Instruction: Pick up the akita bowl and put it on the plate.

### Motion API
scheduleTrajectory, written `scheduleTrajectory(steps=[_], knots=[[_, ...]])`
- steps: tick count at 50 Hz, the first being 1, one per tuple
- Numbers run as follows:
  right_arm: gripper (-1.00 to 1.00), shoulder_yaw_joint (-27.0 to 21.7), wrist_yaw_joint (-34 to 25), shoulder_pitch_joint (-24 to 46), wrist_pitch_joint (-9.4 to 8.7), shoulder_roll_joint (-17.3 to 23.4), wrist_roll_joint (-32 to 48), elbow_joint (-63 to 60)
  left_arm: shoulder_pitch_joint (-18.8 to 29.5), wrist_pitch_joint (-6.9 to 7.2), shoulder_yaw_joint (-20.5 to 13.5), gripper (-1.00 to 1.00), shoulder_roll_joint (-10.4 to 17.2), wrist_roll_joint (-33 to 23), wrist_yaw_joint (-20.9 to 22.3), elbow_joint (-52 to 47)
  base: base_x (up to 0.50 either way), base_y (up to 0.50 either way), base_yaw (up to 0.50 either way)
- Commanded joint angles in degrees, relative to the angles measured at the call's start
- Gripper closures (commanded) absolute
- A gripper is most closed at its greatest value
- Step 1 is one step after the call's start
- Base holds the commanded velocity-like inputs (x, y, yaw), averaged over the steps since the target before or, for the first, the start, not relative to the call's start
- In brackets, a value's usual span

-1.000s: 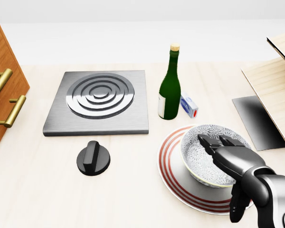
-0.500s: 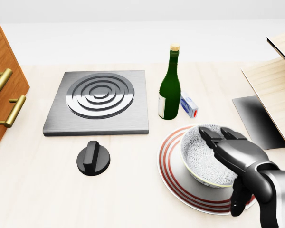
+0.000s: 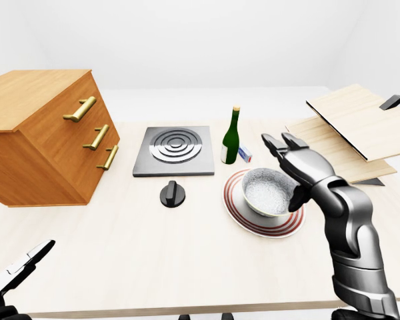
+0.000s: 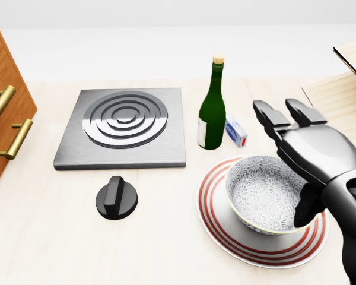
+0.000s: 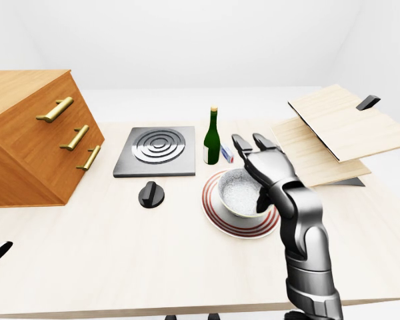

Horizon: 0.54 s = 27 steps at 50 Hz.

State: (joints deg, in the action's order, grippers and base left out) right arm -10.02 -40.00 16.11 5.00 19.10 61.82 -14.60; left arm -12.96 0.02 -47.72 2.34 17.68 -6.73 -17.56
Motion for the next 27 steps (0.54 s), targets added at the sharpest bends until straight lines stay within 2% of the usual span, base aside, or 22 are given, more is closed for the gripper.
scheduleTrajectory(steps=[1,6,8,11,12,13,14,15,16,18,20,26,27], knots=[[-1.0,-0.5,0.0,4.2,0.0,0.8,-1.9,-10.4,0.0,0.8,-0.3,-1.0,-0.1,0.1,0.1,-0.8,0.0,0.0,0.0],[-1.0,0.1,0.0,8.4,0.0,1.1,-2.8,-14.4,0.0,0.86,-0.4,-1.0,-0.1,0.1,0.1,-0.7,0.0,0.0,0.0],[-1.0,0.4,0.0,11.0,-0.58,1.4,-3.4,-16.1,0.1,0.93,-0.4,-1.0,-0.1,0.1,0.1,-0.7,0.0,0.0,0.0],[-1.0,1.9,0.0,15.6,-3.27,0.7,-3.9,-18.5,0.0,0.82,-0.4,-1.0,-0.1,0.1,0.2,-0.7,0.0,0.0,0.0],[-1.0,2.0,0.0,15.8,-3.38,0.7,-3.9,-18.5,0.0,0.81,-0.4,-1.0,-0.1,0.1,0.2,-0.7,0.0,0.0,0.0],[-1.0,3.0,0.0,17.9,-4.95,0.0,-3.9,-19.6,0.0,0.82,-0.4,-1.0,-0.1,0.2,0.2,-0.7,0.0,0.0,0.0],[-1.0,3.0,0.0,18.0,-5.08,0.0,-3.9,-19.6,0.0,0.82,-0.4,-1.0,-0.1,0.2,0.2,-0.7,0.0,0.0,0.0],[-1.0,4.8,0.0,23.2,-6.68,-0.9,-3.2,-19.1,-0.1,0.84,-0.4,-1.0,-0.2,0.2,0.3,-0.8,0.0,0.0,0.0],[-1.0,4.9,0.0,23.6,-6.73,-1.0,-3.1,-19.0,-0.1,0.85,-0.5,-1.0,-0.2,0.2,0.3,-0.8,0.0,0.0,0.0],[-1.0,7.2,0.0,32.0,-8.7,-2.5,-2.2,-16.0,0.0,0.82,-0.4,-1.0,-0.2,0.1,0.3,-0.8,0.0,0.0,0.0],[-1.0,8.4,0.0,37.9,-9.65,-4.1,-1.3,-12.7,0.0,0.84,-0.3,-1.0,-0.1,0.0,0.2,-0.7,0.0,0.0,0.0],[-1.0,11.2,0.0,56.0,-10.0,-10.0,0.3,1.3,0.0,0.59,-0.2,-1.0,-0.2,0.1,0.3,-0.5,0.0,0.0,0.0],[-1.0,11.6,0.0,61.4,-10.0,-11.4,0.1,7.2,0.0,0.63,-0.2,-1.0,-0.2,0.1,0.3,-0.6,0.0,0.0,0.0]])
